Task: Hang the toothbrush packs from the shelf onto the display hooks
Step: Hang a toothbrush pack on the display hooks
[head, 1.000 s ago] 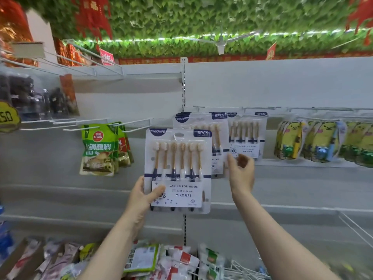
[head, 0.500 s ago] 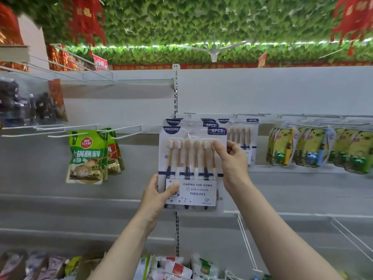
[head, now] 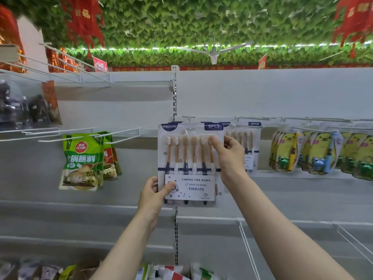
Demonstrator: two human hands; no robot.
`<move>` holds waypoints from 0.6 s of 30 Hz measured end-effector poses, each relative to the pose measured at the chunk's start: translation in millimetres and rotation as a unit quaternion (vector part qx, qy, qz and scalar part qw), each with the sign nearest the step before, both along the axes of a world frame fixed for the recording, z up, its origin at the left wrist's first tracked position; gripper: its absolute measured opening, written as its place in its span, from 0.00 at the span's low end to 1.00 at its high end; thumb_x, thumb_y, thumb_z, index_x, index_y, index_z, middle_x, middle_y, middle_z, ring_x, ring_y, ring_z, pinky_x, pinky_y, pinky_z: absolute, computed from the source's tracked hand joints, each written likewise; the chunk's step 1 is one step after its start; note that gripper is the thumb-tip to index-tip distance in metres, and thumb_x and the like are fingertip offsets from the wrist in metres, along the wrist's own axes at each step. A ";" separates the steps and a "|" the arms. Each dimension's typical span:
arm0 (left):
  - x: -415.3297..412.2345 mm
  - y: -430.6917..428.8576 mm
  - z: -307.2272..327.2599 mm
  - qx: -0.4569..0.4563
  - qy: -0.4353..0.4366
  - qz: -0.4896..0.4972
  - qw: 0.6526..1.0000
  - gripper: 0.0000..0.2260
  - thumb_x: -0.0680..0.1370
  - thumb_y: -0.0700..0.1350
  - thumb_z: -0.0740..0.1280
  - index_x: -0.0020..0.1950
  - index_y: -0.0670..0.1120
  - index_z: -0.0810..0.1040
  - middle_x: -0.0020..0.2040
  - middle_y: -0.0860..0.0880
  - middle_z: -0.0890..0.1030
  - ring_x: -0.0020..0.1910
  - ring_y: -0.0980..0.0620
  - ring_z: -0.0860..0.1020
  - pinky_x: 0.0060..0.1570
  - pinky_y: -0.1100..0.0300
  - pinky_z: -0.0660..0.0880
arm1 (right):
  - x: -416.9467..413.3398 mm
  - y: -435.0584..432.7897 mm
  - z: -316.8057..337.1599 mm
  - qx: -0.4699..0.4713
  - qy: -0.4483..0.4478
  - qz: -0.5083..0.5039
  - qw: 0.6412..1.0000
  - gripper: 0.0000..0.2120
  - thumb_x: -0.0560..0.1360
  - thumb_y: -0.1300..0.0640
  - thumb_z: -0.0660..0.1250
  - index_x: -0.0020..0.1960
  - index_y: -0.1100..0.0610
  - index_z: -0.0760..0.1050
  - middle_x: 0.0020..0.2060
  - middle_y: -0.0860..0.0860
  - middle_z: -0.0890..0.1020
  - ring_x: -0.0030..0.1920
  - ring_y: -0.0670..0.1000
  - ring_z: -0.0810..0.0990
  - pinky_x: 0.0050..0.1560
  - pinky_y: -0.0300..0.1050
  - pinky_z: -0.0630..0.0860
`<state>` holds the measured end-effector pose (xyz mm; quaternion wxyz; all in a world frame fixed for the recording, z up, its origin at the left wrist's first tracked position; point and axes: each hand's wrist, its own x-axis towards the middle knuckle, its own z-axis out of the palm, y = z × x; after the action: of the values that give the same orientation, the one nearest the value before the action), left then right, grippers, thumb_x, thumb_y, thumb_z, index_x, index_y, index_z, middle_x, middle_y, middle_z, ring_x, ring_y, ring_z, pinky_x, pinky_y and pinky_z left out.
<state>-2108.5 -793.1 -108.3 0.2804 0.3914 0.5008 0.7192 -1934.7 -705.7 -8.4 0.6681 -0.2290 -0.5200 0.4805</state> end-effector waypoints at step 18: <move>-7.2 35.1 -4.0 -0.016 0.035 0.039 0.999 0.11 0.76 0.41 0.72 0.56 0.46 0.75 0.49 0.48 0.84 0.44 0.58 0.82 0.36 0.71 0.75 | -7.4 38.4 -14.9 0.013 -0.072 -0.047 0.996 0.15 0.74 0.54 0.75 0.57 0.57 0.79 0.47 0.48 0.84 0.42 0.38 0.81 0.42 0.29 0.75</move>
<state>-2115.7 -758.0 -112.3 0.2411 0.3918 0.5367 0.7073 -1942.0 -667.3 -23.4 0.6536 -0.2785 -0.5618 0.4237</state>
